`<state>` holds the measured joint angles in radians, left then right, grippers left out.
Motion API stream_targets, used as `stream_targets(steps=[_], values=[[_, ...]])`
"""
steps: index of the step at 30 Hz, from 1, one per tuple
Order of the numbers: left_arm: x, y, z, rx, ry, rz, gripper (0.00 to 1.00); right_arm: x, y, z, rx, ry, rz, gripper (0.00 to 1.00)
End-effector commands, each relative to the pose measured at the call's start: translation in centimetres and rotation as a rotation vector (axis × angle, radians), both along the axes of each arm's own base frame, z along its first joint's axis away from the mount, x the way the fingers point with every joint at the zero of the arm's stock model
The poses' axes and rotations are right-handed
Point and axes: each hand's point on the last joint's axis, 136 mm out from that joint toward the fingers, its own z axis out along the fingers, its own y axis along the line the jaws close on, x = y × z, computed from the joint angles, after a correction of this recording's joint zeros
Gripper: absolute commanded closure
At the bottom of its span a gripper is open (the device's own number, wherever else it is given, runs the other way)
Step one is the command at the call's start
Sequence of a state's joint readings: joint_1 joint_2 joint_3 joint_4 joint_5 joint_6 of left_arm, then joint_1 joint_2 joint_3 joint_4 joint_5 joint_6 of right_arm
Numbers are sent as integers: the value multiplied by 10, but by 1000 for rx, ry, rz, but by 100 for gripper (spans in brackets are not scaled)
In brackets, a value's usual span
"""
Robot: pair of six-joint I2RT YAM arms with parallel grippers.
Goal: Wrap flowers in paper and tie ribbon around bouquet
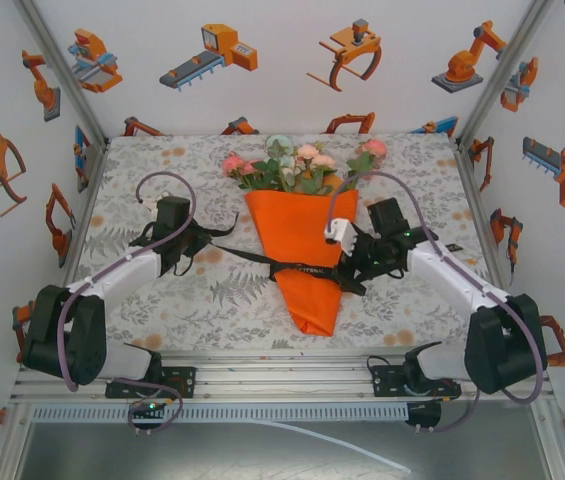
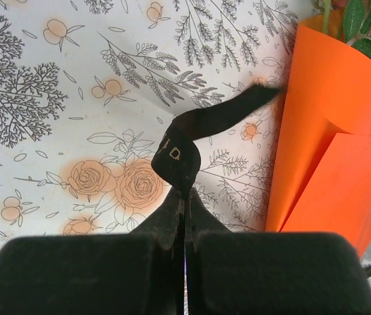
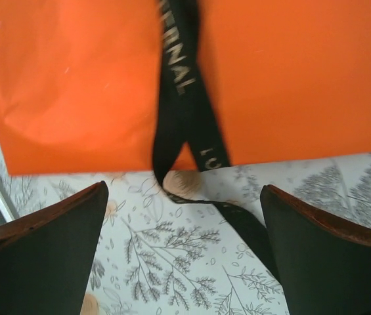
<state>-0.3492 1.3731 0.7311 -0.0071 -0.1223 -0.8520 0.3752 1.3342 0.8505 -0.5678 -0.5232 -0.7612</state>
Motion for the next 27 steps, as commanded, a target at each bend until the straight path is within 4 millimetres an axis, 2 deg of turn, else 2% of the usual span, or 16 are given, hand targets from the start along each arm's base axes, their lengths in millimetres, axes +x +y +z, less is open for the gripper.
stream_targets(steps=[1,3,5,7,11,12,14,15,16,17,20,22,25,27], values=[[6,-3,9,18,-46,-33,100,-17,2,-15,-67,0,154,14],[5,-4,7,11,-44,-29,100,-20,5,-27,-100,24,175,16],[5,-3,6,3,-44,-21,100,-17,4,-39,-144,40,171,24],[5,-3,7,3,-44,-20,100,-9,3,-44,-174,45,149,49],[4,2,13,24,-55,-8,100,5,-1,-44,-213,10,108,79],[3,3,15,34,-64,-12,97,6,-3,-44,-223,-2,108,98],[3,1,23,63,-87,-55,82,7,-3,-40,-224,-19,116,100],[4,-9,31,75,-114,-125,68,7,-2,-38,-215,-24,122,100],[5,-28,43,100,-166,-253,57,7,1,-34,-199,-30,127,100],[1,-46,50,141,-200,-371,51,7,2,-31,-189,-30,130,100],[-19,-94,65,375,-308,-665,45,7,6,-23,-163,-41,138,100],[-39,-124,65,553,-425,-863,40,8,8,-19,-153,-48,141,100],[-66,-151,44,716,-543,-1134,36,8,10,-16,-141,-56,146,100],[-72,-155,30,768,-541,-1233,34,8,10,-15,-137,-56,147,100]])
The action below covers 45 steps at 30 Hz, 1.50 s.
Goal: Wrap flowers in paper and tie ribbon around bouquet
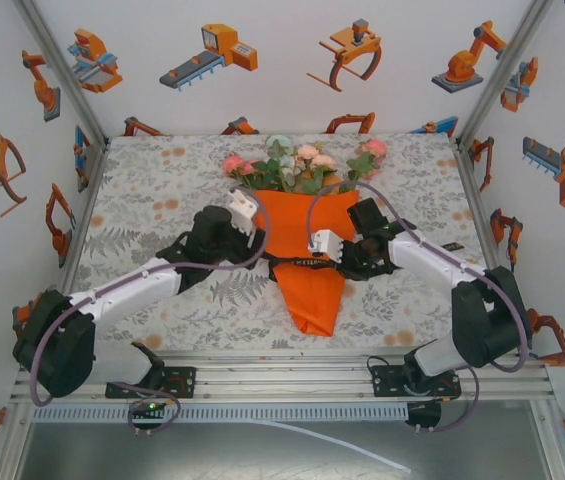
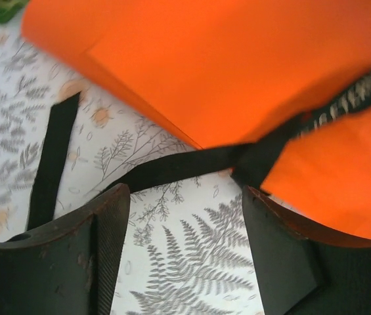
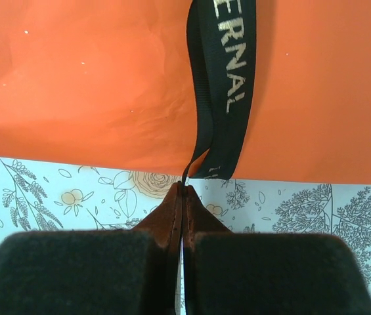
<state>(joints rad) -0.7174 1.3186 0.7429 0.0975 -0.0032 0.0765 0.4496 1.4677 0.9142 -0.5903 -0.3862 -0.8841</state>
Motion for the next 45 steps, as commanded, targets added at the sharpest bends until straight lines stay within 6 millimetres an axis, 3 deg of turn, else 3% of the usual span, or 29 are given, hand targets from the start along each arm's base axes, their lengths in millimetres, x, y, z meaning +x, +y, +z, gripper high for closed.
stream_targets(steps=[1,6,11,14,17,18,20,23,26,29,30,32,34,36,40,45], values=[[-9,-5,-20,235,-150,-259,33,0,5,14,36,-18,25,100],[9,-11,-41,345,-202,-295,17,-1,7,17,51,-20,32,100],[33,-20,-61,400,-233,-285,18,-2,7,19,58,-16,35,100],[49,-22,-65,404,-293,-229,24,-5,8,19,67,-7,42,100],[52,-25,-74,408,-287,-237,39,-6,9,20,74,-6,49,100],[50,-28,-78,403,-273,-254,51,-5,9,20,75,-5,48,100],[46,-30,-81,402,-258,-274,99,-2,8,21,75,-12,32,100],[45,-25,-72,354,-221,-249,100,16,8,29,110,-45,-85,100],[51,-6,-43,278,-223,-121,100,52,-4,46,156,-106,-377,100],[53,13,-22,188,-164,41,100,90,-40,60,173,-181,-824,100],[57,23,-18,140,-125,135,100,98,-60,63,172,-198,-1007,100],[65,50,-19,41,-7,377,100,98,-75,62,213,-135,-1169,100],[64,85,-34,-26,199,648,100,95,-81,56,266,-65,-1254,100],[53,105,-57,-37,362,771,100,95,-93,49,316,-7,-1360,100],[35,126,-79,-93,426,899,100,96,-129,28,461,182,-1621,100],[18,187,-103,-131,516,1164,100,80,-196,3,585,267,-1926,100]])
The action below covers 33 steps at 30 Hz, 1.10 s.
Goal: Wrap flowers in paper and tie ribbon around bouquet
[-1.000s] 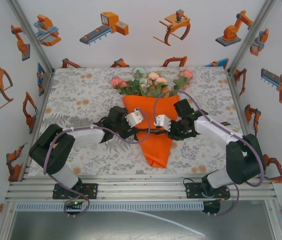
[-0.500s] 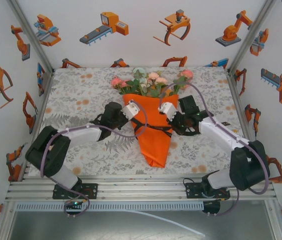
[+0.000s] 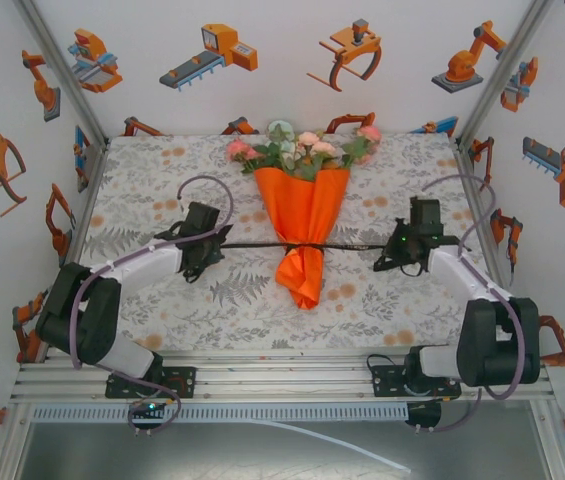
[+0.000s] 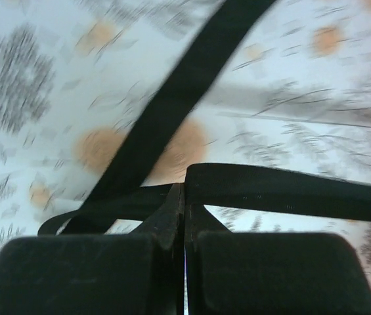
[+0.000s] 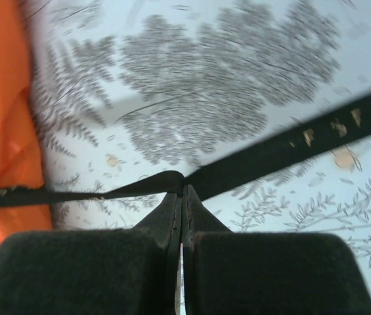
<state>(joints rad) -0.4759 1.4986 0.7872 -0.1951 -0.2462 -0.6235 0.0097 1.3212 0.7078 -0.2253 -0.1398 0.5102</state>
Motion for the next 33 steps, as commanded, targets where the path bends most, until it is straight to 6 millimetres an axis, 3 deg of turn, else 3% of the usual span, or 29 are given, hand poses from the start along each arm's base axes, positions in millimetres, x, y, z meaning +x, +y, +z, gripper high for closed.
stream_targets(steps=[1,3,6,11,17,20,22,24,27,28,30,33], values=[[-21,63,-12,-1,80,312,100,-9,-45,-4,132,-15,-300,100],[-29,88,-21,-35,110,411,100,-25,-84,-11,178,-14,-486,100],[-33,114,-30,-153,130,519,100,-39,-121,-16,263,-31,-664,100],[-22,122,-19,-224,93,531,100,-44,-137,-18,282,-31,-746,100],[-42,156,-35,-300,143,713,100,-53,-158,-15,329,-65,-852,100],[-42,159,-32,-321,131,710,100,-54,-163,-9,322,-84,-856,100],[-26,139,-21,-401,73,595,100,-46,-157,-1,330,-117,-791,100],[-8,105,2,-464,-8,417,100,-28,-140,18,309,-194,-623,100],[1,54,43,-426,-101,153,100,-14,-111,49,230,-276,-409,98],[1,39,58,-397,-134,73,100,-10,-100,61,205,-300,-342,86],[0,16,86,-346,-199,-57,100,-4,-73,81,166,-341,-193,75],[-2,-10,115,-260,-267,-203,100,1,-34,99,91,-340,-8,44]])
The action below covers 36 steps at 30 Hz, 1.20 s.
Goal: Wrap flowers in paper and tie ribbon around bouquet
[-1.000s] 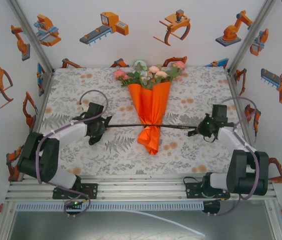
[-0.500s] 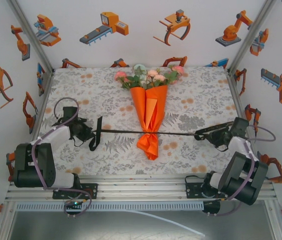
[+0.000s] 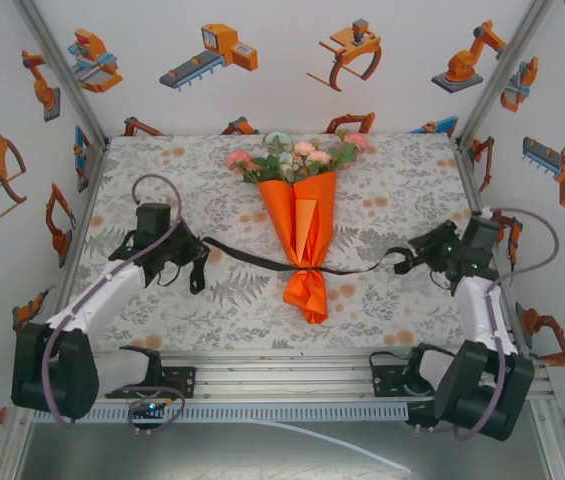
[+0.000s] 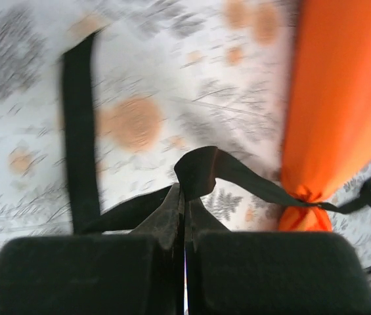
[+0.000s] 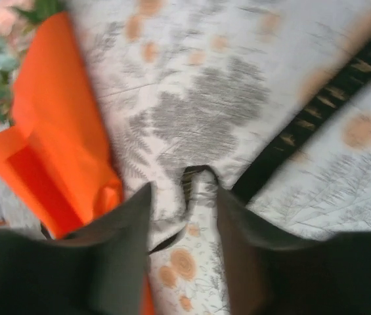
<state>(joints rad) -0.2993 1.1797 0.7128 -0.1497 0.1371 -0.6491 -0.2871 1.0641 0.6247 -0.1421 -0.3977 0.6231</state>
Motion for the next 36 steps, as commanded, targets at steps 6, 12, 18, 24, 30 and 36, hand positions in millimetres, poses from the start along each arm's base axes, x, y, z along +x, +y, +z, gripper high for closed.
stream_targets(steps=[6,12,18,24,30,36], values=[[-2,-58,58,170,-237,-306,100,12,103,64,-184,-201,460,33],[-13,-85,93,186,-380,-416,100,-23,269,99,-171,-615,898,25],[-24,-94,110,176,-457,-467,100,-37,374,81,-263,-710,1150,21],[-28,-92,121,151,-478,-448,100,-22,423,66,-129,-747,1239,22],[-27,-83,115,191,-454,-414,100,-14,434,69,-91,-773,1227,56],[-19,-60,93,282,-395,-317,85,-25,419,86,-87,-806,1223,98]])
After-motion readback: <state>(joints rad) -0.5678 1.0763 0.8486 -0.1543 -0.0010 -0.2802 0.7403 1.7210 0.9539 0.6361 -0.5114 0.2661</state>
